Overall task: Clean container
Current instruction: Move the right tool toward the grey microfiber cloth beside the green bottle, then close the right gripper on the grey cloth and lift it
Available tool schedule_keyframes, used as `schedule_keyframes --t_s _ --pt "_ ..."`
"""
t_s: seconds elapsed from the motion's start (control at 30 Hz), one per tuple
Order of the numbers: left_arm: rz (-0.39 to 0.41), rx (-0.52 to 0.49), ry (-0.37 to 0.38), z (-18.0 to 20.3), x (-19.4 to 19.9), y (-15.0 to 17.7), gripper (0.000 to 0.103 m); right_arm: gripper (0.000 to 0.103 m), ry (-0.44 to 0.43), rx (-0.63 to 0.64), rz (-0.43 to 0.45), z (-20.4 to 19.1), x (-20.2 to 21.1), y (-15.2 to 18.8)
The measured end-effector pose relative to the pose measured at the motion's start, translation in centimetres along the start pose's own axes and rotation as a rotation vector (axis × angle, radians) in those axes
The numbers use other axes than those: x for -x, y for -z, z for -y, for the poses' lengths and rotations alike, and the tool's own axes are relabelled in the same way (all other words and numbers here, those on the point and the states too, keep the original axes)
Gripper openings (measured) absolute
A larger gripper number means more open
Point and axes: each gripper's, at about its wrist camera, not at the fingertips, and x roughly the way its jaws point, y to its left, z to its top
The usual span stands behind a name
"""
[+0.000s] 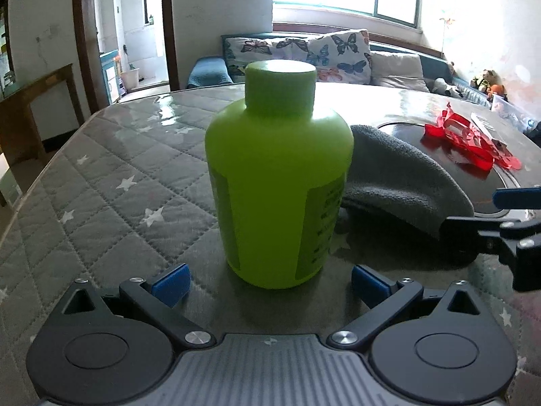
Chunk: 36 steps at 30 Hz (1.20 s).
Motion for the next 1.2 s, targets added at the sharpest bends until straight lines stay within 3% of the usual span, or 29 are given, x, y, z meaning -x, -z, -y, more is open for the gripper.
schedule_keyframes --t_s 0.37,0.7,1.0,1.2 --pt "0.019 -0.016 0.005 0.1 -0.1 0.1 0.103 0.103 -0.017 -0.022 -0.013 0.6 -2.0 -1.5" --pt "0.021 -0.032 0.012 -0.3 0.4 0.5 0.103 0.101 -0.092 -0.029 -0.02 0.6 -3.9 -2.6" --pt "0.034 -0.045 0.023 -0.7 0.8 1.0 0.103 0.081 -0.158 -0.044 -0.049 0.6 -5.8 -3.3" --pt "0.044 -0.054 0.033 -0.6 0.7 1.2 0.103 0.054 -0.202 -0.054 -0.069 0.5 -7.1 -3.7"
